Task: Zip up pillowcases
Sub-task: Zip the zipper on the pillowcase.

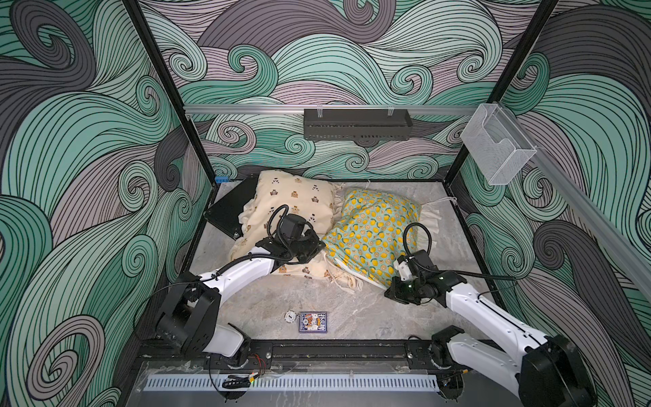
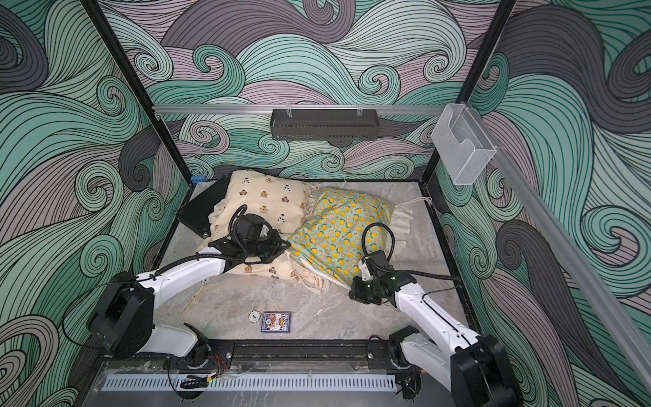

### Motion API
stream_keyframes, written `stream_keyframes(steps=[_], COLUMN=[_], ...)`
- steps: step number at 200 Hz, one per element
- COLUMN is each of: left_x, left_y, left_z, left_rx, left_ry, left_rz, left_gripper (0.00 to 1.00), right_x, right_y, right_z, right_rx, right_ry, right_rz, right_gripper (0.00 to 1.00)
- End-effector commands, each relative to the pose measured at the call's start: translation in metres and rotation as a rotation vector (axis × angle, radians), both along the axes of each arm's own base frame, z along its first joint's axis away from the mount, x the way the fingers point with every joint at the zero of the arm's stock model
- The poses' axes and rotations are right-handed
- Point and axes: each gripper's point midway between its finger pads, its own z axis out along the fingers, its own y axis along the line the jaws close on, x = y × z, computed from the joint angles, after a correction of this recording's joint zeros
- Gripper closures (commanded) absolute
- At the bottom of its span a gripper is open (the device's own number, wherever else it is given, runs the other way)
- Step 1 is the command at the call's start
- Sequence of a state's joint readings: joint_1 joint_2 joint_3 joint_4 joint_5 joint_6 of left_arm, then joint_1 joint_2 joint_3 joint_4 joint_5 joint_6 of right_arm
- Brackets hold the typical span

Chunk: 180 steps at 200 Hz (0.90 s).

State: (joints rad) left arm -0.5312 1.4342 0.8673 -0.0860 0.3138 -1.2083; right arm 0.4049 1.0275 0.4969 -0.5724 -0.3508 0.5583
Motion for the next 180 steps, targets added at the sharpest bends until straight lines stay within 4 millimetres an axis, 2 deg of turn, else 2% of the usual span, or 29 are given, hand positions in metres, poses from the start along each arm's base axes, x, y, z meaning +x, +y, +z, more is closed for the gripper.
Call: stream_keyframes(steps=[1,133,180], left_x=[0.008,0.015,0.015], left_y=[0.01,0.027,0.031], left_z=[-0.004,-0.008,-0.008], left_rx=[0.024,0.103,0.126], left_ry=[-0.004,0.002,-0.003], left_rz=[0.009,-0.027,-0.038], left_gripper=[1.0,1.0,1.0], right_x=[-0.004,-0.006,-0.005], right_y=[-0.015,-0.045,-0.05], right_z=[-0.003,-0.006,-0.007], right_rx=[-0.069,-0.16,-0.18], right_ry=[0.014,0.028,0.029], right_rz=[-0.033,-0.166,-0.188], right_gripper=[1.0,1.0,1.0])
